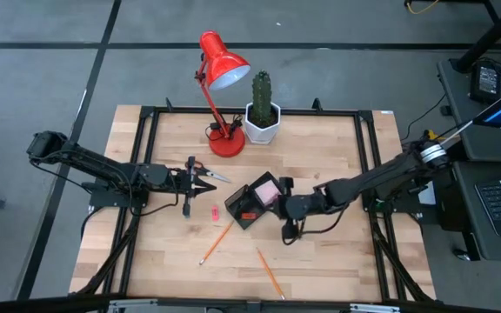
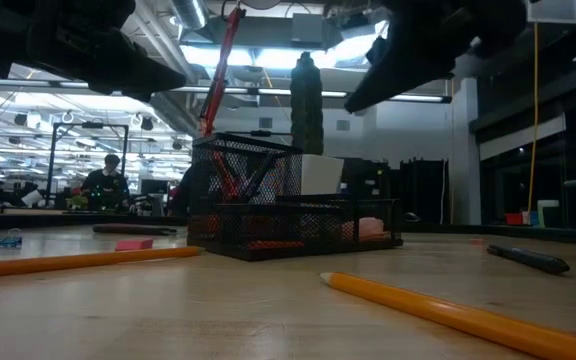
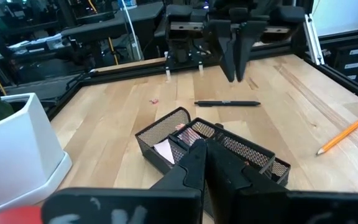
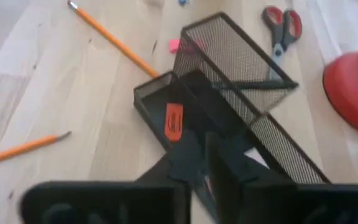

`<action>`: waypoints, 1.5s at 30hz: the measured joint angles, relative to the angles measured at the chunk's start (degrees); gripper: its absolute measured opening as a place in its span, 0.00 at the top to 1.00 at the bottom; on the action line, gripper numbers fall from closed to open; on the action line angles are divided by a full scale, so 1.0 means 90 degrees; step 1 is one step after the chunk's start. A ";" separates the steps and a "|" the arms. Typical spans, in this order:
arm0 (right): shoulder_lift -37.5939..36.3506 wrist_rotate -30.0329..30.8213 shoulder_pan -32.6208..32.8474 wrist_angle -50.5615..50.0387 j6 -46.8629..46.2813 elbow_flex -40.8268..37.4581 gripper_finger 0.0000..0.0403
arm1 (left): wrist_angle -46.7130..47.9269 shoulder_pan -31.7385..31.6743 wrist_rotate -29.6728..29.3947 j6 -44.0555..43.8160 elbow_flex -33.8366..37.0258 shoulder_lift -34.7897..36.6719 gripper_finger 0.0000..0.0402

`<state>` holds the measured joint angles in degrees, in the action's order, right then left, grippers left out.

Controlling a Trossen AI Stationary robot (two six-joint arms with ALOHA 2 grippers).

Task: Pick and place office supplies into organizer
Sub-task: Put the pink binder clip into the black desk organizer

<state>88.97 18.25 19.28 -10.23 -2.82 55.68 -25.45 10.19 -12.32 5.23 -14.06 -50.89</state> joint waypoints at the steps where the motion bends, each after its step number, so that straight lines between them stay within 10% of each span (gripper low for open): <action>1: -0.0047 0.0011 0.0009 -0.0089 -0.0027 0.0000 0.94 | 0.0006 -0.0001 0.0000 0.0000 0.0000 0.0000 0.99; 19: -0.0835 0.1385 -0.0012 -0.3998 -0.3598 -0.0007 0.97 | 0.0039 -0.0001 0.0001 0.0001 -0.0002 0.0002 0.99; 45: -0.3451 0.1410 -0.0631 -0.3686 -0.6337 -0.2278 0.92 | 0.0044 -0.0002 0.0000 0.0002 -0.0002 0.0001 0.99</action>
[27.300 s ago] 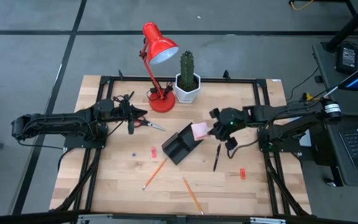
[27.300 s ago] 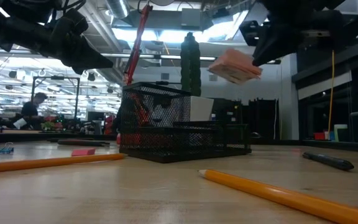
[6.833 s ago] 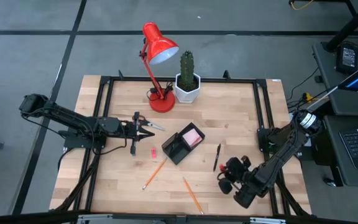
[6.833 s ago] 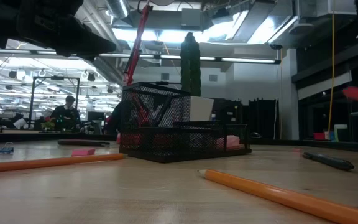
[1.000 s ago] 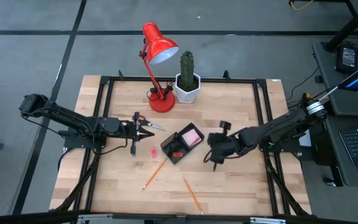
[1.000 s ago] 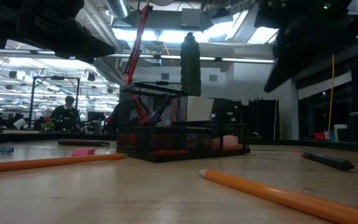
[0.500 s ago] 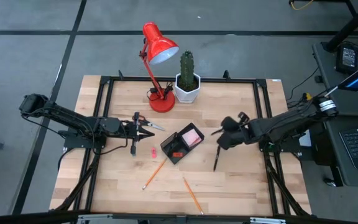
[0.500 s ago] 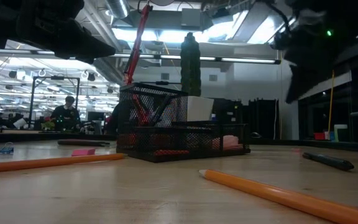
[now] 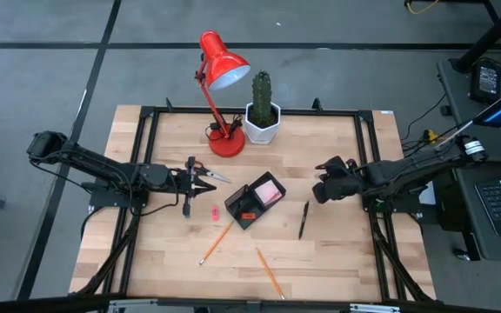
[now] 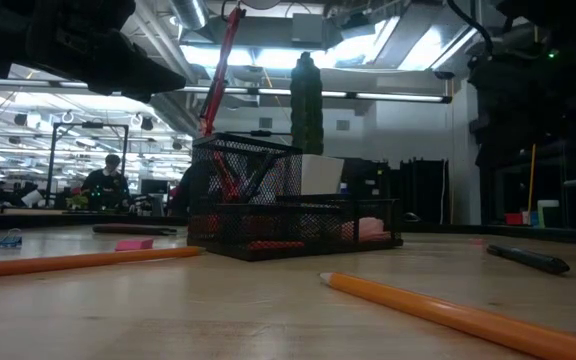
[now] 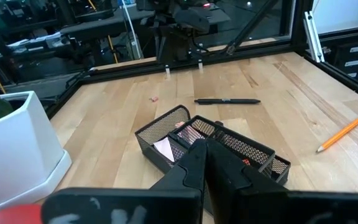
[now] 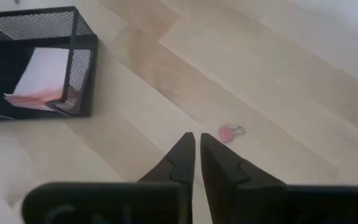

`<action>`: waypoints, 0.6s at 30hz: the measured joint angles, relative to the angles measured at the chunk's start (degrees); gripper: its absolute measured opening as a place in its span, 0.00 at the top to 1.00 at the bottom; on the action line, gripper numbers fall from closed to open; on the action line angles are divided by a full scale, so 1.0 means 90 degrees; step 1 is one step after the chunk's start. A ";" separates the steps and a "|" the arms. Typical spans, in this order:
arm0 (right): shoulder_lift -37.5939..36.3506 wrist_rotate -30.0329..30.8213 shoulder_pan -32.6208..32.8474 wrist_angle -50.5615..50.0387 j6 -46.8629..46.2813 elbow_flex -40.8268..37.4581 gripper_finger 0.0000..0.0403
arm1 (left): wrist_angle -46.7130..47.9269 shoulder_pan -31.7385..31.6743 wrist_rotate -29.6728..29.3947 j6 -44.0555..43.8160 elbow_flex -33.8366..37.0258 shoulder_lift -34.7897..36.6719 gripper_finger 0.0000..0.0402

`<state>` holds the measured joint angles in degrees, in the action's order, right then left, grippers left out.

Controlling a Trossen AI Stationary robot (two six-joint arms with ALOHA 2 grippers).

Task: Pick and place office supplies into organizer
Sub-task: Put the pink binder clip into the black desk organizer

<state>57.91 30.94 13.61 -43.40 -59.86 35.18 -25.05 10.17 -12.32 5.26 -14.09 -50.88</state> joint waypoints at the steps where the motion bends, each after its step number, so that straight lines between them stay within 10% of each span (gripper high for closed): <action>1: -0.0004 0.0000 0.0000 0.0007 0.0002 0.0000 0.91 | 0.0001 0.0000 0.0000 0.0000 0.0000 -0.0001 0.99; 18: 0.0005 -0.0723 -0.0731 0.0098 -0.0346 0.0000 0.77 | 0.0001 0.0000 0.0001 0.0000 0.0000 -0.0001 0.99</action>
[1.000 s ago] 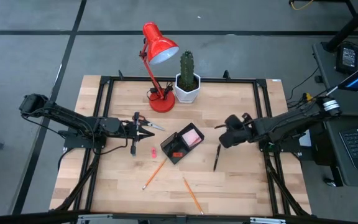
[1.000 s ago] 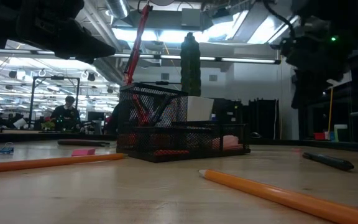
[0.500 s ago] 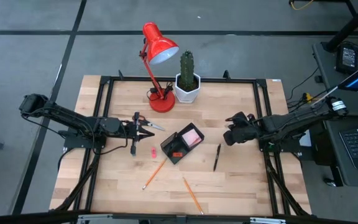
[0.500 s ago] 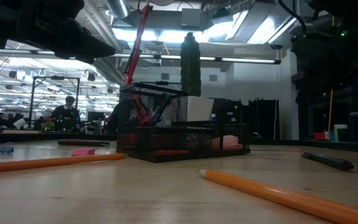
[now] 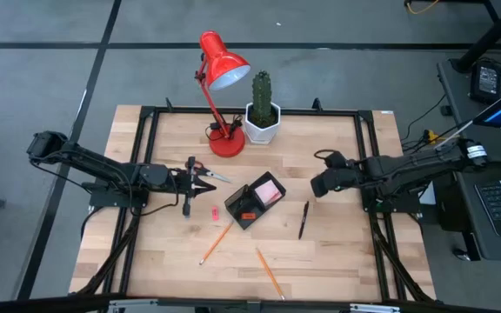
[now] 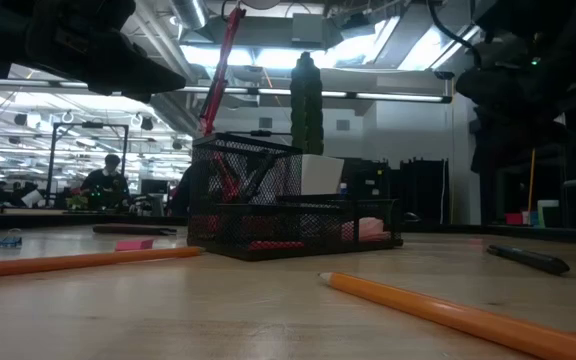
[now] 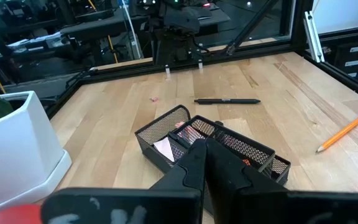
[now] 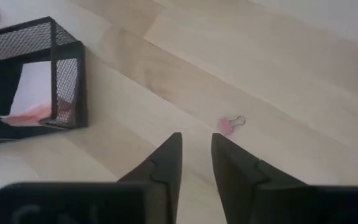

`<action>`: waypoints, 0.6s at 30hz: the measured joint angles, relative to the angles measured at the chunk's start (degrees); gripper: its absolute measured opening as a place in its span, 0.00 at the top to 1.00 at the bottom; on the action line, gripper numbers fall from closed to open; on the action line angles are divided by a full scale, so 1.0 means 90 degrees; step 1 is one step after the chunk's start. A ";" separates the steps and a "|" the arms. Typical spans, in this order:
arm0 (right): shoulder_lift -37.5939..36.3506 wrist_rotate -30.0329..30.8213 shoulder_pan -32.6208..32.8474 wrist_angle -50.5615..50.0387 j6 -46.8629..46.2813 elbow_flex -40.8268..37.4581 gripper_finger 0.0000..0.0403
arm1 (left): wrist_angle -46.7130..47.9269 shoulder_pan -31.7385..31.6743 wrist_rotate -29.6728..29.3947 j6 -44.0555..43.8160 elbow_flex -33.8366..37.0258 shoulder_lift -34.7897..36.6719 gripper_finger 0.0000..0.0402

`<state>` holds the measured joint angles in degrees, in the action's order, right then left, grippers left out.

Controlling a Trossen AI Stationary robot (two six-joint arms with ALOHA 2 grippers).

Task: Pick and place office supplies into organizer
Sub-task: Put the pink binder clip into the black desk organizer

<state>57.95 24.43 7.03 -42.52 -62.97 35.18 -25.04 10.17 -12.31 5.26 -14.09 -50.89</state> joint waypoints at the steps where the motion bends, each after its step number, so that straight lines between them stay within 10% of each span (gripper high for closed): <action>1: 0.0000 -0.0062 -0.0035 0.0061 0.0000 0.0000 0.76 | 0.0000 0.0000 -0.0001 0.0000 0.0000 0.0000 0.99; 18: 0.0720 -0.0709 -0.0262 0.0549 -0.1055 0.0000 0.58 | -0.0002 0.0000 0.0001 -0.0002 0.0000 0.0002 0.99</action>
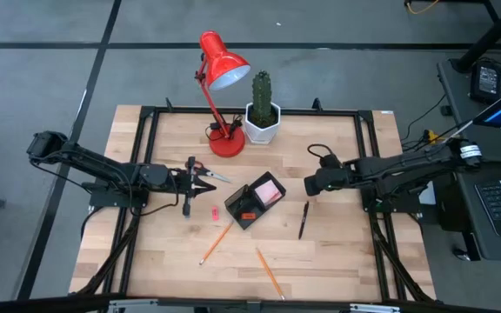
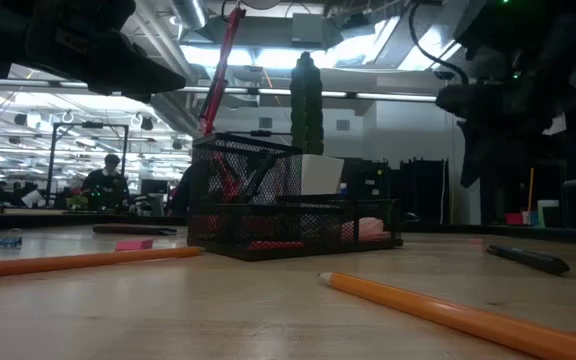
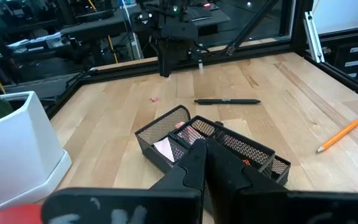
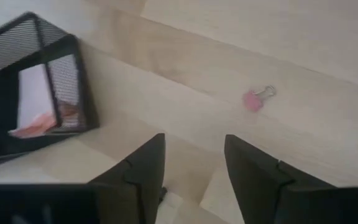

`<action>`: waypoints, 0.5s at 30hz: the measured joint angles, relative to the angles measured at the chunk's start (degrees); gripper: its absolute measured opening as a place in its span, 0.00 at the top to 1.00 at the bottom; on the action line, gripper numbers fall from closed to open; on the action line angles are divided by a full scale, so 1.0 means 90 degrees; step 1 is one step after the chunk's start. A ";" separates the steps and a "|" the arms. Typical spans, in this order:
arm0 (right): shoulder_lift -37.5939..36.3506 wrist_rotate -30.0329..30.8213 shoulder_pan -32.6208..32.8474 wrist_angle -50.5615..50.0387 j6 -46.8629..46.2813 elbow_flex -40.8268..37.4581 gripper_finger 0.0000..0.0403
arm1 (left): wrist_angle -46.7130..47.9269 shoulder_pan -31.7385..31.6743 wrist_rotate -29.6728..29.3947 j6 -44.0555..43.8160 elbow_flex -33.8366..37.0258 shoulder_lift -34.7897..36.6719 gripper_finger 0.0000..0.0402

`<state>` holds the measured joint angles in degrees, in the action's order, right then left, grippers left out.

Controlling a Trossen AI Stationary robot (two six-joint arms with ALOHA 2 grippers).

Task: Pick and place office supplies into organizer
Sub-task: Put the pink binder clip into the black desk organizer

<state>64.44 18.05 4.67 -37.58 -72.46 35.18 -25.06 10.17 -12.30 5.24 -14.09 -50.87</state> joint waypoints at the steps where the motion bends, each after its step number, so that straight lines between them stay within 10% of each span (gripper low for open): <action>1: 0.0074 0.0072 0.0000 0.0002 -0.0117 0.0000 0.58 | 0.0000 0.0002 0.0000 0.0002 0.0000 -0.0002 0.99; 15: 0.1011 0.0718 0.0000 0.0222 -0.1421 0.0000 0.58 | 0.0000 0.0002 0.0000 -0.0017 0.0000 -0.0002 0.99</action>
<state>73.54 24.51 4.67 -35.58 -85.24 35.18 -25.06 10.20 -12.29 5.08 -14.09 -50.89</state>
